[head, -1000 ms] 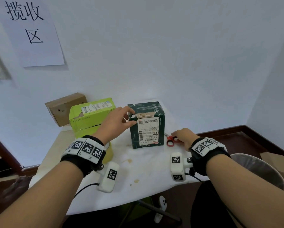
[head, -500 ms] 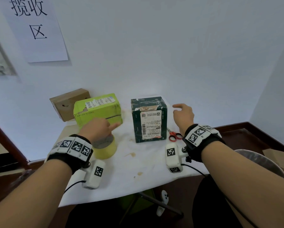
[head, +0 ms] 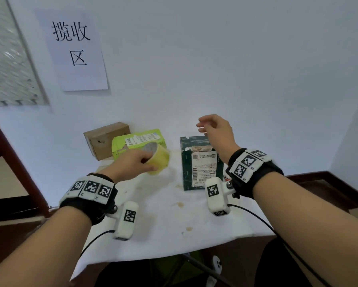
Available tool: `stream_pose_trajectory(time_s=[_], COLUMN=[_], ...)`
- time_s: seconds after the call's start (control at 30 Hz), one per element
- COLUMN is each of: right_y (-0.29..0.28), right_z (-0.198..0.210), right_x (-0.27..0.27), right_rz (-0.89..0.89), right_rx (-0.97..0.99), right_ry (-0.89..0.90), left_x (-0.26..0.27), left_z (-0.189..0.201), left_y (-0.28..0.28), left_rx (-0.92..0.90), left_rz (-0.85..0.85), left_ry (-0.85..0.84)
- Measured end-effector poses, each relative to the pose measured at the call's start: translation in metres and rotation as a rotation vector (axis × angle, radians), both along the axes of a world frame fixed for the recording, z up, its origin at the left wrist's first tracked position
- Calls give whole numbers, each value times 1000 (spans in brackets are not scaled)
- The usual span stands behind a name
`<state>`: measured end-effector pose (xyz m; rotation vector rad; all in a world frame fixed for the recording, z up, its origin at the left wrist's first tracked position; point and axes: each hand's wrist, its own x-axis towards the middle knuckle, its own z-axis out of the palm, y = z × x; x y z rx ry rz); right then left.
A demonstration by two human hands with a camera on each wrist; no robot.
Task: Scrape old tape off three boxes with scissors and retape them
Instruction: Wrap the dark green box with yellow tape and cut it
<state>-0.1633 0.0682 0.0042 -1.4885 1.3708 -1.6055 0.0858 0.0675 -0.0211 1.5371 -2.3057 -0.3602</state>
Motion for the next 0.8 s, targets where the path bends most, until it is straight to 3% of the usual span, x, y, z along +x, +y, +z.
stream_pose_trajectory(time_s=[0.13,0.3,0.57,0.8], right_y=[3,6,16,19], right_z=[17,28,41,45], right_x=[11,15,5,0], right_rz=[173,269,233,134], right_rx=[17,57,-69,-97], right_ry=[61,115,96,86], left_x=[-12,-32,-53,-70], left_z=[27,48,59,64], left_y=[7,16,12,17], left_rx=[-123,-98,-73,51], left_rz=[-46,-125,-155,-183], left_ry=[187,331,404,580])
